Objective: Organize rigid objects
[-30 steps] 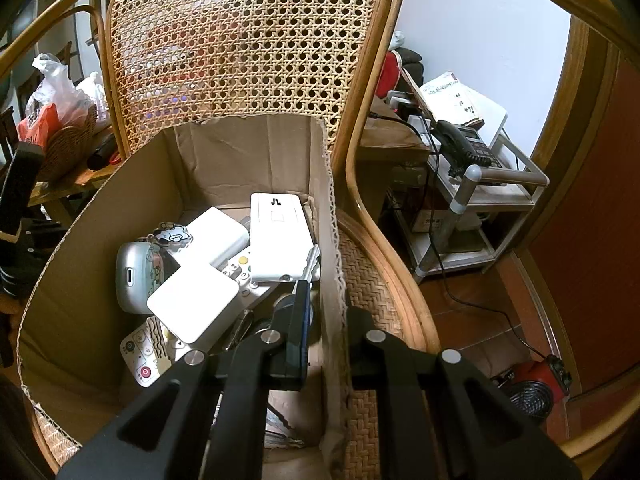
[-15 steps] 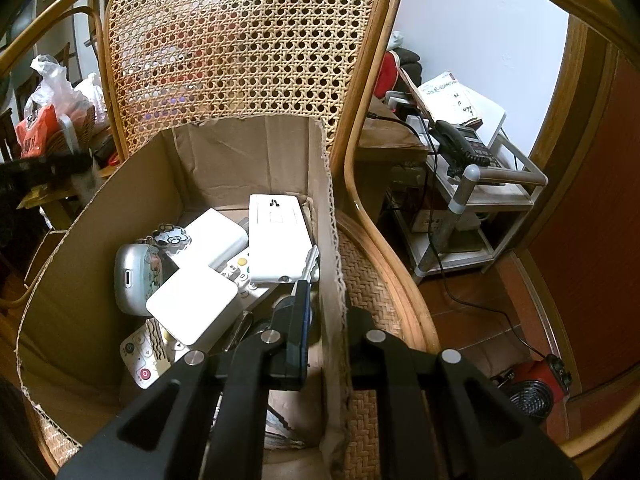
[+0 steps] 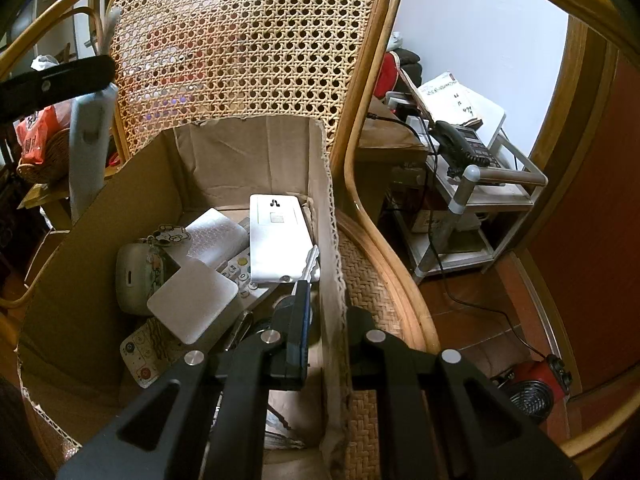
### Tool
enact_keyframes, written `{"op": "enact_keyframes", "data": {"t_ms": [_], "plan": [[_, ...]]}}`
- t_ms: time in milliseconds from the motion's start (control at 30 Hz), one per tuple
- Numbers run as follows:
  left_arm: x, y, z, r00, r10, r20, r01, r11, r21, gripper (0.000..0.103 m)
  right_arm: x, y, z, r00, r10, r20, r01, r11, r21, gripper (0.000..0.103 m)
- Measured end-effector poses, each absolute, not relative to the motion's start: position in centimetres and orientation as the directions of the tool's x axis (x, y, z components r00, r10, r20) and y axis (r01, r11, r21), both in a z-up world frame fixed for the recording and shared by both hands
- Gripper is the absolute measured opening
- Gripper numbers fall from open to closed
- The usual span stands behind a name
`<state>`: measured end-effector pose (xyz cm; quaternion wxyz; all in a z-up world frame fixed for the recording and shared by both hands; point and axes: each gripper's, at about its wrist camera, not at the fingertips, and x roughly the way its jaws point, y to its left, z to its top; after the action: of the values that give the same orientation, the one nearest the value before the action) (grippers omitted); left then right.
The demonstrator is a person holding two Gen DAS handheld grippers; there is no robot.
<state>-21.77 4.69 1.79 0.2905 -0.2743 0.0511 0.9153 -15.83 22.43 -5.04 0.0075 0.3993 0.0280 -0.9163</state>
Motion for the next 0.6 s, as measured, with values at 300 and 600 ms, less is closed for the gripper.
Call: {"op": "enact_keyframes", "data": {"t_ms": [300, 600], "plan": [[-21.1, 10.1, -2.2, -0.641, 0.459, -0.615, -0.597, -0.802, 0.023, 0.085, -16.0, 22.5, -5.0, -0.682, 0.008, -0.732, 0.035, -0.998, -0.044, 0.014], [-20.6, 11.3, -3.2, -0.696, 0.407, -0.592, -0.592, -0.792, 0.152, 0.092, -15.9, 22.4, -4.8, -0.682, 0.010, -0.731, 0.034, -0.998, -0.046, 0.014]]}}
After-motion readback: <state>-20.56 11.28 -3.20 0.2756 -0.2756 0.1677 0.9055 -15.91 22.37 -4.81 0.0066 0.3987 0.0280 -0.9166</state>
